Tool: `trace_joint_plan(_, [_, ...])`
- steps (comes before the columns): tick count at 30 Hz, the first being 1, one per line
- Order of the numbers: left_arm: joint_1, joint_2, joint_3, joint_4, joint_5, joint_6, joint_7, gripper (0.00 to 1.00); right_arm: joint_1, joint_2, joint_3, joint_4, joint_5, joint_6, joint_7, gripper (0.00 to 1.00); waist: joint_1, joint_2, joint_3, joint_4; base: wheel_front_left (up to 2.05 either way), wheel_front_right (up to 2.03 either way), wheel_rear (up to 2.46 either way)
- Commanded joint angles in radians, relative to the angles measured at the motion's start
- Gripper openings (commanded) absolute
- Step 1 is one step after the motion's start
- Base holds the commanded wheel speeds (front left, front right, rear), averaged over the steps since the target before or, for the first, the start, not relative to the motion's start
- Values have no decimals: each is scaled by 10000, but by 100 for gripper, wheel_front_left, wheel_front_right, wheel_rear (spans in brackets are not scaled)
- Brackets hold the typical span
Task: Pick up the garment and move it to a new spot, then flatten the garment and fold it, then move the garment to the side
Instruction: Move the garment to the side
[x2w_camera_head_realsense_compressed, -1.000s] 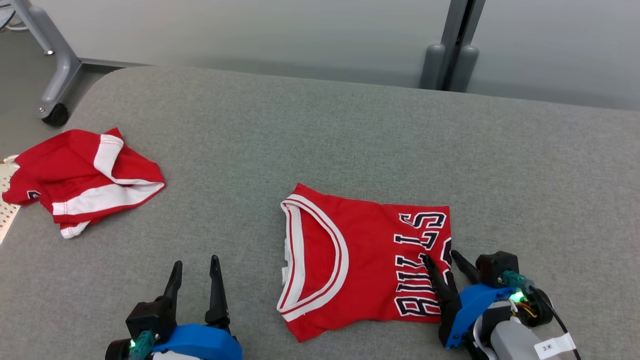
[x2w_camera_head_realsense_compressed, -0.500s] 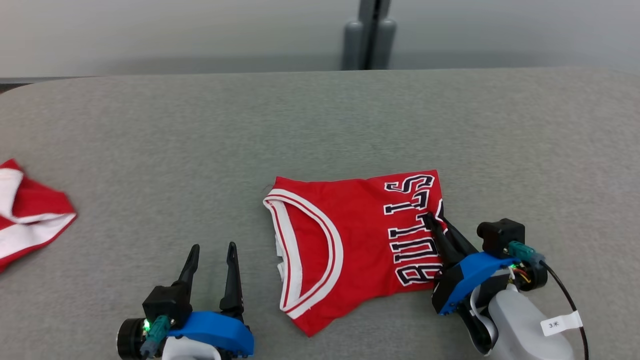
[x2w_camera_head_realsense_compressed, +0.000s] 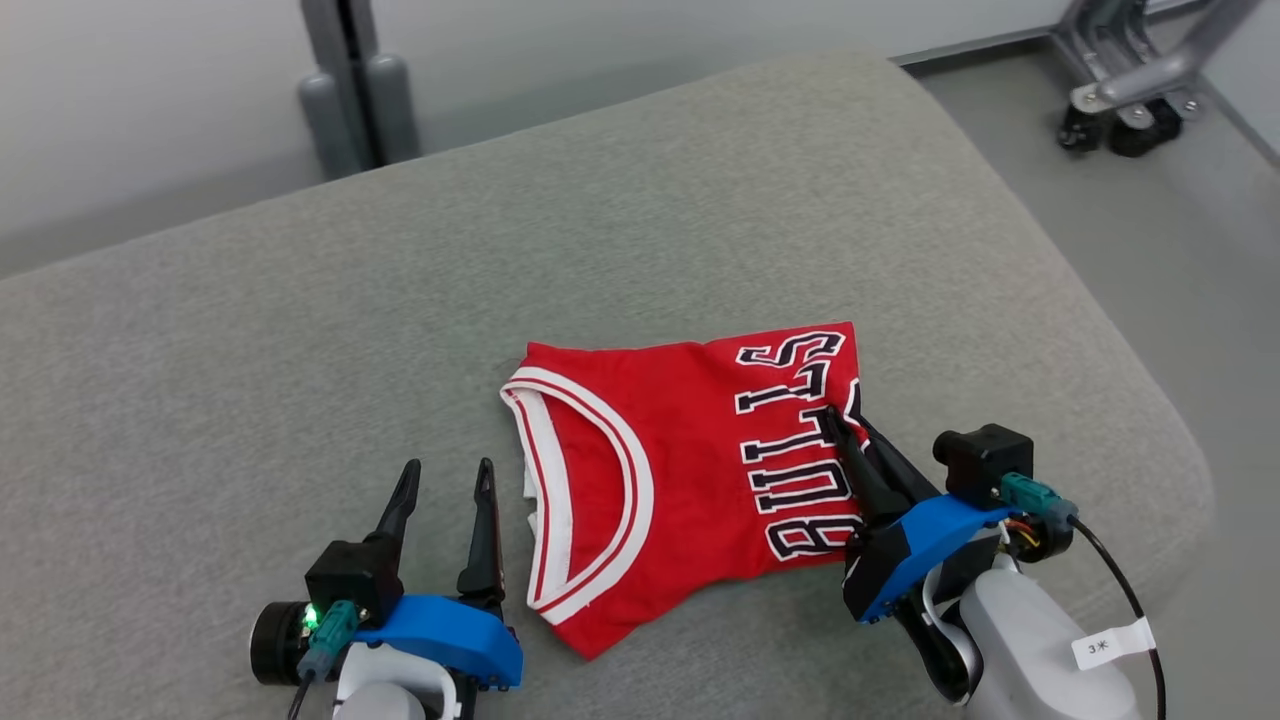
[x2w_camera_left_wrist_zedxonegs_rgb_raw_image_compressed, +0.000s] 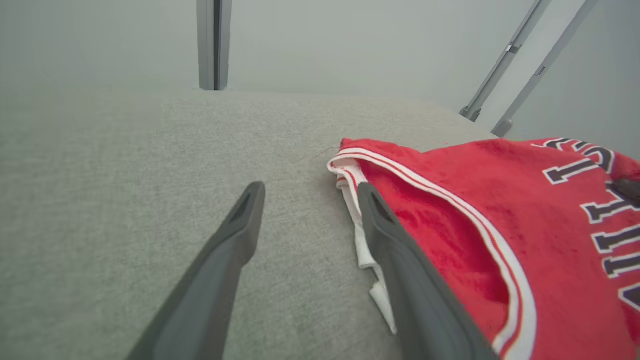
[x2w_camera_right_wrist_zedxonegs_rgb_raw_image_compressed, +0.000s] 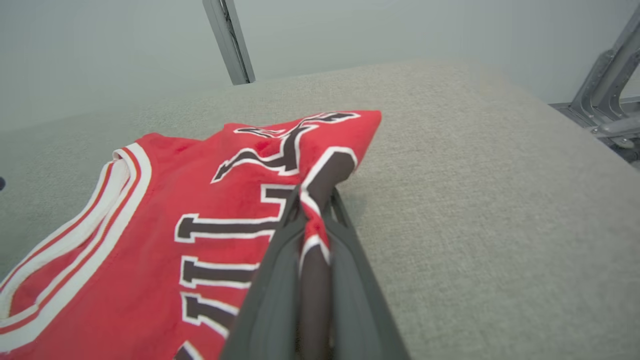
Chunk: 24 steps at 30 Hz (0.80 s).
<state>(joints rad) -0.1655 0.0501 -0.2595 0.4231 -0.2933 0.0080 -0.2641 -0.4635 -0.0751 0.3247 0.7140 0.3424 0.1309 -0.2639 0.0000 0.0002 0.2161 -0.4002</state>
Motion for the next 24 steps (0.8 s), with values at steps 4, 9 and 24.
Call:
trace_joint_plan(4, [-274,8,-28,152,177,-113,-1,100,-40,-252,186,-129,38,-2,-1,0,0,-2,-134,-671,0,0,0])
trace_joint_plan(9, [-452,11,-218,235,233,-156,-1,100,-499,-629,293,43,-201,-2,-1,0,0,-2,174,-480,0,0,0])
trace_joint_plan(24, [-1228,5,-233,268,994,-171,1,100,-3971,-2803,-2077,2798,-2715,-2,-2,0,0,-2,1862,1837,0,0,0])
